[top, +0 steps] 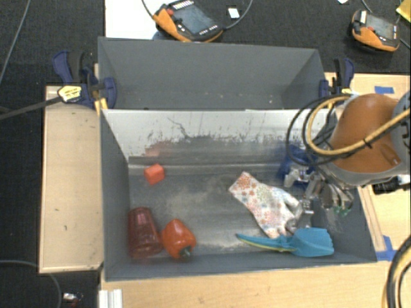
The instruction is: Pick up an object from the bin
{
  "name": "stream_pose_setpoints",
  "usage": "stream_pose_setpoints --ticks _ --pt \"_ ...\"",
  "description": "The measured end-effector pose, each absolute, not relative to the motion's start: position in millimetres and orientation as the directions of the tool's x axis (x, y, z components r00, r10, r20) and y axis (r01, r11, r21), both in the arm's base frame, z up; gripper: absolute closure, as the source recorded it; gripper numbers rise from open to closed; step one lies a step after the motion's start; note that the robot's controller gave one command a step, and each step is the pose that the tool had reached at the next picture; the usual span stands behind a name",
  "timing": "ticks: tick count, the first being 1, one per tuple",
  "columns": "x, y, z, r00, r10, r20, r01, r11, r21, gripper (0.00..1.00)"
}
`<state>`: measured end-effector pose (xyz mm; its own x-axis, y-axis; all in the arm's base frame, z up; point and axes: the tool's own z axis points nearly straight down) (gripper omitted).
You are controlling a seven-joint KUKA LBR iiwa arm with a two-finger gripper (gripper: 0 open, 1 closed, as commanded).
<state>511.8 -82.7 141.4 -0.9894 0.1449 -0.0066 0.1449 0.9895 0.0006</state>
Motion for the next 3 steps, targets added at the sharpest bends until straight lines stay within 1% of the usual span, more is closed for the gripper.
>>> stream_pose_setpoints --ticks 1,2,3 --pt "499.6 -75 141 -0.992 0.128 -0.015 0.128 0.992 0.001 0.00" --pt "579.7 -90 97 -0.997 0.079 -0.014 0.079 0.997 -0.001 0.00" --pt "555.2 -96 71 -0.991 0.130 -0.016 0.130 0.992 0.001 1.00"
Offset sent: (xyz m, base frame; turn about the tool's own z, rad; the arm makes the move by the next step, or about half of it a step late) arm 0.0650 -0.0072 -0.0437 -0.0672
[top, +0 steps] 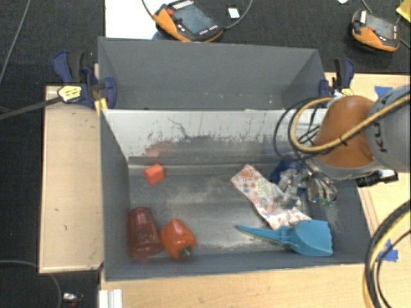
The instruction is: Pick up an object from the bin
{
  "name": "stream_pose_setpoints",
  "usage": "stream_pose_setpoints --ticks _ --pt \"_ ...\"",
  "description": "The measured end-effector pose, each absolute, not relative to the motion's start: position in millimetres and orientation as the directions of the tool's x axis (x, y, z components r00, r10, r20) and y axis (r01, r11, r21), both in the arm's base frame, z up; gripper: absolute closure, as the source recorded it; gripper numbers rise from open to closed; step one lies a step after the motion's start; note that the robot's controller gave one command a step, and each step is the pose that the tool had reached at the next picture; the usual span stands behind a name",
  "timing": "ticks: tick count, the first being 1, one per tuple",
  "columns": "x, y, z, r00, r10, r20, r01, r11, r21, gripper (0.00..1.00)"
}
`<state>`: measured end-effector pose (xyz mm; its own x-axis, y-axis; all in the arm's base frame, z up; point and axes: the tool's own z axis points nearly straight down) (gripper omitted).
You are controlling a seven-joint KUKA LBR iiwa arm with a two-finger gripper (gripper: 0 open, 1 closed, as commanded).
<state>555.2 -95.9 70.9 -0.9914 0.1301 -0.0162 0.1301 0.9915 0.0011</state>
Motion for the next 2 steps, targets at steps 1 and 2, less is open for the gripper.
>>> stream_pose_setpoints --ticks 1,2 --pt "555.2 -96 71 -0.992 0.129 -0.016 0.129 0.992 0.001 1.00" --pt "549.6 -106 166 -0.993 0.119 -0.015 0.119 0.993 0.001 1.00"
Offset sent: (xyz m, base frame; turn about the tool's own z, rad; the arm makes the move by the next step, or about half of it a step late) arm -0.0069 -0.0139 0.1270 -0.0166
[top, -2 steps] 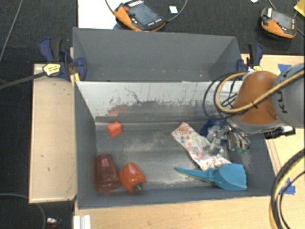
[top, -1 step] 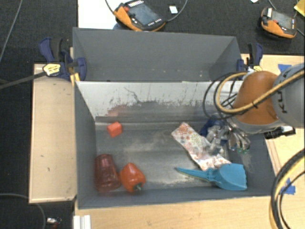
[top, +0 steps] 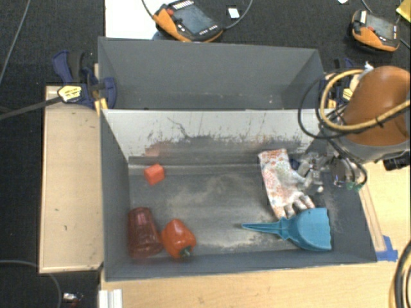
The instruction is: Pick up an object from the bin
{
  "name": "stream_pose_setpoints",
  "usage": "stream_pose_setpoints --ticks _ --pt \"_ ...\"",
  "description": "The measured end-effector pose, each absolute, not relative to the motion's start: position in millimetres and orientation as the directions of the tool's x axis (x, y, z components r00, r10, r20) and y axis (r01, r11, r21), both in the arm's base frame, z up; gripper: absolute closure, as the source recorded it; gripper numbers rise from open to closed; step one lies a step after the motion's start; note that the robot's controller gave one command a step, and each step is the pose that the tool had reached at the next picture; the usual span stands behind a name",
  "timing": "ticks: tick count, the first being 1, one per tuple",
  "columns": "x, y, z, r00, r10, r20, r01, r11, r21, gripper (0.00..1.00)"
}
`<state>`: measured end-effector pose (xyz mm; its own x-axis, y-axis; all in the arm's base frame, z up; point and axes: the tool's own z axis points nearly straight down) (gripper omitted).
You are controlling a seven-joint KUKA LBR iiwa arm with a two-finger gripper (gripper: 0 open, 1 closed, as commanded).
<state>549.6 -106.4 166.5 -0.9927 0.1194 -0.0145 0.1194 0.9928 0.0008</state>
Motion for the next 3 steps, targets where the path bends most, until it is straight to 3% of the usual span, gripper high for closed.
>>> stream_pose_setpoints --ticks 1,2,3 --pt "549.3 -108 240 -0.992 0.122 -0.023 0.122 0.993 0.000 1.00" --pt "537.9 -92 232 -0.999 0.047 -0.021 0.047 0.999 -0.002 1.00" --pt "479.0 -83 207 -0.995 -0.098 -0.025 -0.098 0.995 -0.006 1.00"
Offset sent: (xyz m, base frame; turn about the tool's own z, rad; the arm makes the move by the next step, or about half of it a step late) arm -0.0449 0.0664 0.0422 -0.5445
